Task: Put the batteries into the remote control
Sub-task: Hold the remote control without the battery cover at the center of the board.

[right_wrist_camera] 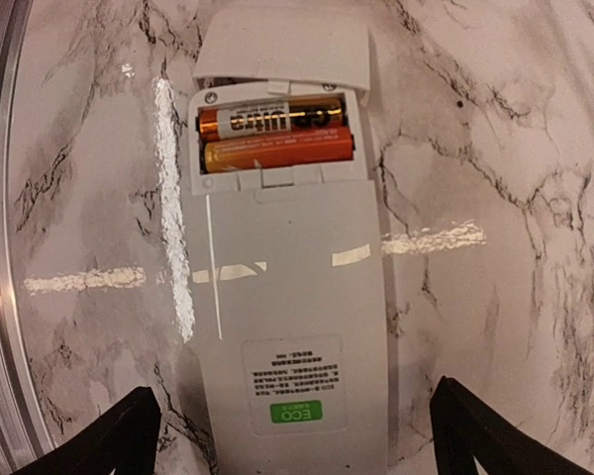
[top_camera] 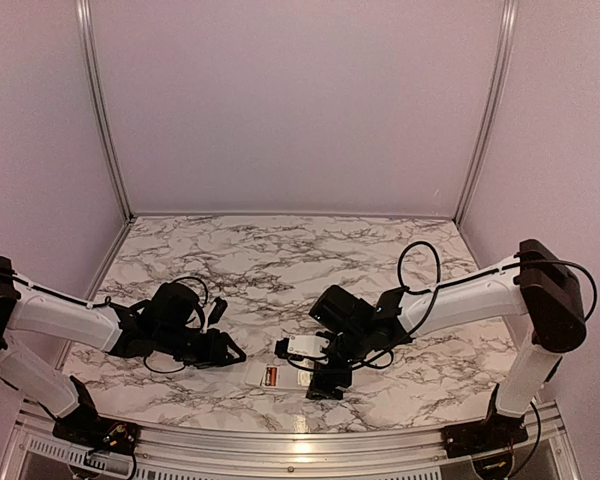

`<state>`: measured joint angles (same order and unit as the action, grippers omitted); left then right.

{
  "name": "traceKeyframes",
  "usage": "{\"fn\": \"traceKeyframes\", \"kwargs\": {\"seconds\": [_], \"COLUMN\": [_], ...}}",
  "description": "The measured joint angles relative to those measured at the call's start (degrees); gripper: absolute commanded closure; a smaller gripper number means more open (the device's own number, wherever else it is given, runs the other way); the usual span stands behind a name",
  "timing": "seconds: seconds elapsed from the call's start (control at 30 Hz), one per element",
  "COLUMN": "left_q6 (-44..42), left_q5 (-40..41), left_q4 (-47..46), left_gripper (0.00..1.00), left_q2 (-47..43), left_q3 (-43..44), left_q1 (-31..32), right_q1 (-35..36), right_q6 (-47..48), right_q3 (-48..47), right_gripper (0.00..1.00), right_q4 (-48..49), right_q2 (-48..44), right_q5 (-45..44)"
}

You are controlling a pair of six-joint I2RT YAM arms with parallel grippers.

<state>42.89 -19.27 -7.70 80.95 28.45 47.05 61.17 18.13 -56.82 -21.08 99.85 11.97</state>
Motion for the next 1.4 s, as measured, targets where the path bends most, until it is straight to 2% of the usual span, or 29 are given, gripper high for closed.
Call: {"fn": "traceKeyframes", "kwargs": {"seconds": [0.33, 0.87, 1.4], "left_q6": [-0.02, -0.24, 1.33], "left_q5": [0.83, 1.84, 2.47], "left_q4": [-1.62, -3.34, -3.34], "left_gripper": [0.59, 0.64, 0.75], "left_q2": [4.66, 7.06, 8.28], "left_q3": [0.07, 1.53, 2.34], "left_q1": [2.01, 4.52, 7.67], "right_q1": [0.5, 1.95, 2.49], "right_q6": [1.46, 0.52, -2.56], "right_q3": [-2.21, -3.06, -3.1], "right_gripper": [0.13, 0.22, 0.33], "right_q4": [-0.02, 0.0, 0.11], "right_q2": [2.16, 4.09, 4.28], "right_q5": [-0.35, -2.69, -5.11]}}
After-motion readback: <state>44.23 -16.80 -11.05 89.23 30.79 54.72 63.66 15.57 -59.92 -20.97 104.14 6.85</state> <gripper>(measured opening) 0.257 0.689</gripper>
